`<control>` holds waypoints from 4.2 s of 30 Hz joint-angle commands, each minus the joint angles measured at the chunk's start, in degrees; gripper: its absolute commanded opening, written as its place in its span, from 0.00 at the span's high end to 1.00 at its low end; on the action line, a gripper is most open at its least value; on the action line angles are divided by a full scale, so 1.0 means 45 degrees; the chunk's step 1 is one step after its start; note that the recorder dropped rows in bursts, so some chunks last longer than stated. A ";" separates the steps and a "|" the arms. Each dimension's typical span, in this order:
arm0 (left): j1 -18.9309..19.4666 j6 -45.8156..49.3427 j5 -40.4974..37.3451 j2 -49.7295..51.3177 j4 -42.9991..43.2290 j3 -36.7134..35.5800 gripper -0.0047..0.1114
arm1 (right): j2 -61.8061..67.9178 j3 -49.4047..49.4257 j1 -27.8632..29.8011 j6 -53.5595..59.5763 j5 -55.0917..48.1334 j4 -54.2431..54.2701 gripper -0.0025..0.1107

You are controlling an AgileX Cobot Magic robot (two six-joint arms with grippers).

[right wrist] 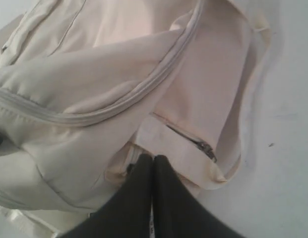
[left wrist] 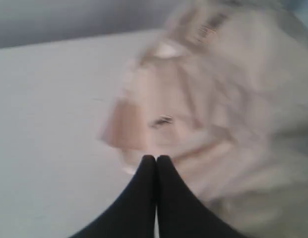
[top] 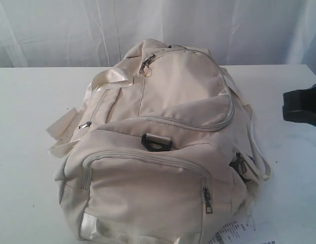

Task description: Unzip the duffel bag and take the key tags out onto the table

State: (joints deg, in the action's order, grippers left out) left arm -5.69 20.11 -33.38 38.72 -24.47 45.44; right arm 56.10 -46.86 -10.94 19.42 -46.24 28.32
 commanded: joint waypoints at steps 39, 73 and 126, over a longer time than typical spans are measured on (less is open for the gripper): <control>-0.9313 0.5307 -0.0404 1.0842 0.2530 0.4488 0.91 | 0.0659 -0.0246 0.0012 0.2336 -0.0311 0.2030 0.98; -0.7913 0.0395 -0.6092 0.6673 1.1153 0.2084 0.96 | 0.0659 -0.0246 -0.0475 0.2876 -0.0614 0.2329 0.98; -0.7913 -0.1866 -0.3160 0.5938 0.6542 0.2077 0.38 | 1.3605 -0.9620 -0.6947 0.5129 0.7896 -0.9302 0.47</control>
State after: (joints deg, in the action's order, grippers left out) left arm -41.24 12.52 -48.54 65.79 8.40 54.98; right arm 117.47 -89.66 -42.86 47.30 -10.70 -13.33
